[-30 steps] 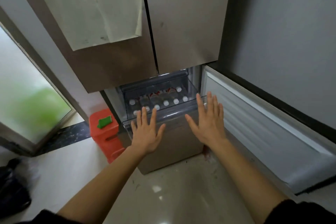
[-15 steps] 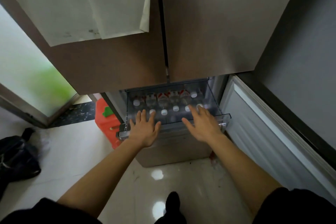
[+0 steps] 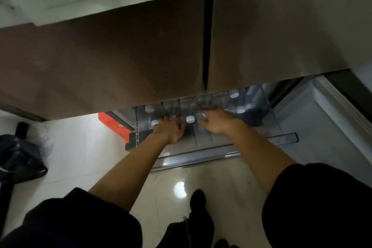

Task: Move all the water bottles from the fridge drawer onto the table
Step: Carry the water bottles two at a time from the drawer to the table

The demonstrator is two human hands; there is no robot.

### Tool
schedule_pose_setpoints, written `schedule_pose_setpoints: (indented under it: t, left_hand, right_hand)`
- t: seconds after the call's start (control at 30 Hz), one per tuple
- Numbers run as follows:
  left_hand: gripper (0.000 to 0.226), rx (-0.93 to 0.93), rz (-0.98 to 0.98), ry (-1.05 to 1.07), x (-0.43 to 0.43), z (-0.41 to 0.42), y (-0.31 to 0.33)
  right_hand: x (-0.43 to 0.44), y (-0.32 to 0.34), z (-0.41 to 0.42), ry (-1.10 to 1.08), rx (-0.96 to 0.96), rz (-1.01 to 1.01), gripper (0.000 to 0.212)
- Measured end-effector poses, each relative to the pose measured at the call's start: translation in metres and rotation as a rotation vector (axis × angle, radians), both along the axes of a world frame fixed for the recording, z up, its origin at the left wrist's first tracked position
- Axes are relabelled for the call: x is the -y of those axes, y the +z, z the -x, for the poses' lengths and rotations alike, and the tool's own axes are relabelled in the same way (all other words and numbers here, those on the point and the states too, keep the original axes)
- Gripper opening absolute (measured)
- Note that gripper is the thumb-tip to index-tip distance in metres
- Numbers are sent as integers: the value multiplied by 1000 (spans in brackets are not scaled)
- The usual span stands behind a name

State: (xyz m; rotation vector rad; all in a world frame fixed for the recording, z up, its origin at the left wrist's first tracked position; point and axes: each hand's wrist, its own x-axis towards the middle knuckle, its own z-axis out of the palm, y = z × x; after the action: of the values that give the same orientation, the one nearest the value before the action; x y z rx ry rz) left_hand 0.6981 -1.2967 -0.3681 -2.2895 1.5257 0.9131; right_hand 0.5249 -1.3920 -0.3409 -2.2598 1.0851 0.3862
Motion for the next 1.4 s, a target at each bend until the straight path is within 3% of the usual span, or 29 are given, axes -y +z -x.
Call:
schedule_pose_setpoints:
  t: [0.27, 0.4, 0.5, 0.63, 0.8, 1.1, 1.2, 1.3, 1.4]
  left_hand:
    - [58, 28, -17, -88, 4, -4, -7]
    - [52, -11, -80, -172, -12, 3, 5]
    - [53, -57, -139, -228, -22, 5, 9]
    - [54, -120, -205, -219, -23, 4, 13]
    - [53, -145, -190, -165, -19, 10, 21]
    - [22, -98, 134, -78, -64, 12, 70]
    - [34, 14, 395, 29, -72, 19, 91]
    - [21, 97, 645, 124, -76, 25, 108]
    - [18, 115, 674, 24, -84, 34, 102]
  right_hand:
    - [3, -12, -5, 4, -131, -31, 53]
    - [-9, -8, 3, 69, -230, -193, 43]
    - [-19, 3, 5, 133, -304, -298, 52]
    - [-24, 4, 0, 99, -308, -375, 55]
    - [-31, 11, -1, 68, -290, -330, 54]
    - [-45, 53, 32, -61, -5, -36, 22]
    - [-53, 82, 41, -67, 83, 131, 21]
    - [-62, 104, 49, -143, 166, 204, 18]
    - [-75, 103, 56, -159, 152, 192, 20]
